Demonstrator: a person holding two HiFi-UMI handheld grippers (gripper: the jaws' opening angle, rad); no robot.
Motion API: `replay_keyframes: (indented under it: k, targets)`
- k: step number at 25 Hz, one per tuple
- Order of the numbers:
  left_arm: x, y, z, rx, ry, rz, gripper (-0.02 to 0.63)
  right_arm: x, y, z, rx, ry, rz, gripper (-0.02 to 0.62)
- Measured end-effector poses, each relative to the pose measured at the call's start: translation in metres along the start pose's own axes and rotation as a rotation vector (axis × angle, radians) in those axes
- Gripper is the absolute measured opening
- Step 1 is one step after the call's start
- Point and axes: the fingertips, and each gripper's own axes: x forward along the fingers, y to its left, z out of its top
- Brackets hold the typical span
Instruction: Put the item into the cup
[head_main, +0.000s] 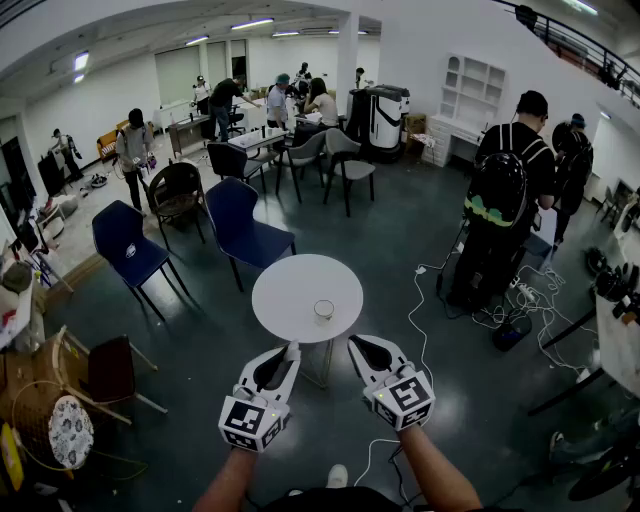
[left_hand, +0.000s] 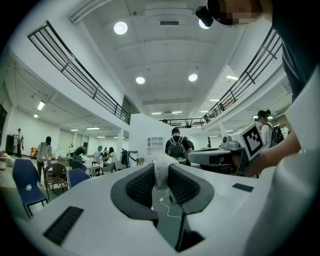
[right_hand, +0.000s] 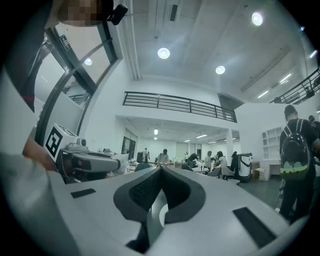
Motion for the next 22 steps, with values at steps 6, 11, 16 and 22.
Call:
replay_keyframes:
  k: [6,11,16,22]
  targets:
    - [0.006,0.002,-0.004,-0.003,0.002,-0.001,0.094,0.005,-0.004,-0.002,0.002,-0.002,0.004,0.016]
    - [0.013,0.008,-0.006,-0.009,0.008,0.001,0.094,0.012,-0.008,0.000,0.005,-0.019,0.018,0.016]
    - [0.030,0.008,-0.011,-0.009,0.016,0.004,0.094,0.017,-0.024,-0.006,0.010,-0.019,0.023,0.017]
    - [0.054,0.008,-0.012,-0.011,0.020,0.008,0.094,0.021,-0.048,-0.008,0.015,-0.019,0.027,0.017]
